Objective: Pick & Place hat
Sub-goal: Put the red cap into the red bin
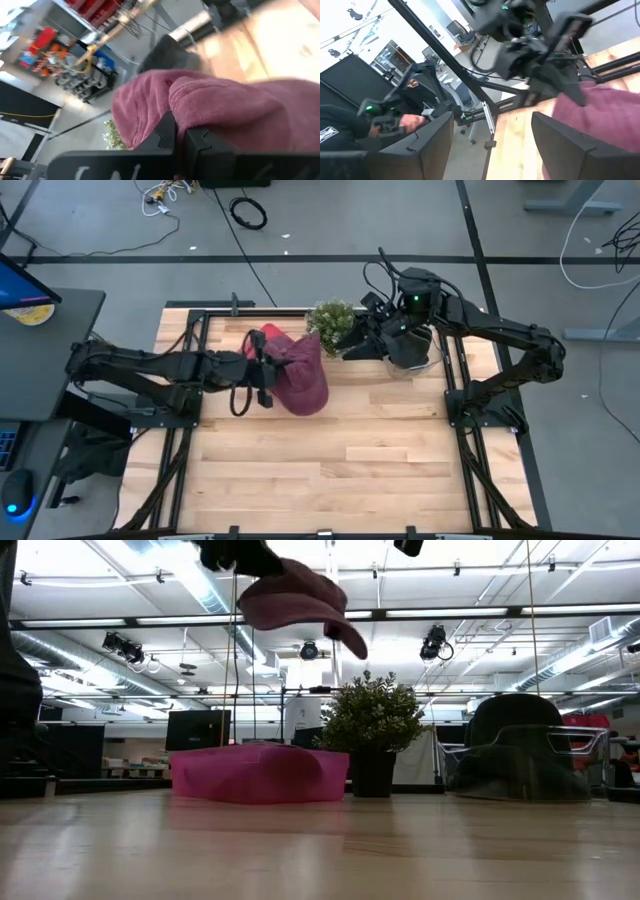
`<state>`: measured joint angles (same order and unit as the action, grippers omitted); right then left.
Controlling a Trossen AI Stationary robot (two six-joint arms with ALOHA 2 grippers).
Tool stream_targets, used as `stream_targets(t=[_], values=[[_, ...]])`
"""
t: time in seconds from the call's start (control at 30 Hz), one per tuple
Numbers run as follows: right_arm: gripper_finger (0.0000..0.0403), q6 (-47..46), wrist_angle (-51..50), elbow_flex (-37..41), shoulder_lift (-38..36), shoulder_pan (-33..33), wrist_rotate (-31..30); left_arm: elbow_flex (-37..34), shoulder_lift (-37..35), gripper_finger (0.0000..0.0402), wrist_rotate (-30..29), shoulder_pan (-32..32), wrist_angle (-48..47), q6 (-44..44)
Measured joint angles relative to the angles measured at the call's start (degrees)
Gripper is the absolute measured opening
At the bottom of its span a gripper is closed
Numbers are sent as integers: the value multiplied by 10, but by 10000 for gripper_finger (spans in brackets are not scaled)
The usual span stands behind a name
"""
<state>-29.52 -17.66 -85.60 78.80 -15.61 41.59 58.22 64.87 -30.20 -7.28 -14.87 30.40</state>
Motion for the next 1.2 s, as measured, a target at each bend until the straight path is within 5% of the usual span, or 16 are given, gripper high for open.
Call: stream_targets(t=[0.4, 1.2], values=[[268, -15, -7, 0, -1, 9, -7, -208, -132, 4, 40, 96, 216, -57], [268, -19, -11, 0, -1, 8, -34, -397, -133, 5, 170, 267, 352, -168]])
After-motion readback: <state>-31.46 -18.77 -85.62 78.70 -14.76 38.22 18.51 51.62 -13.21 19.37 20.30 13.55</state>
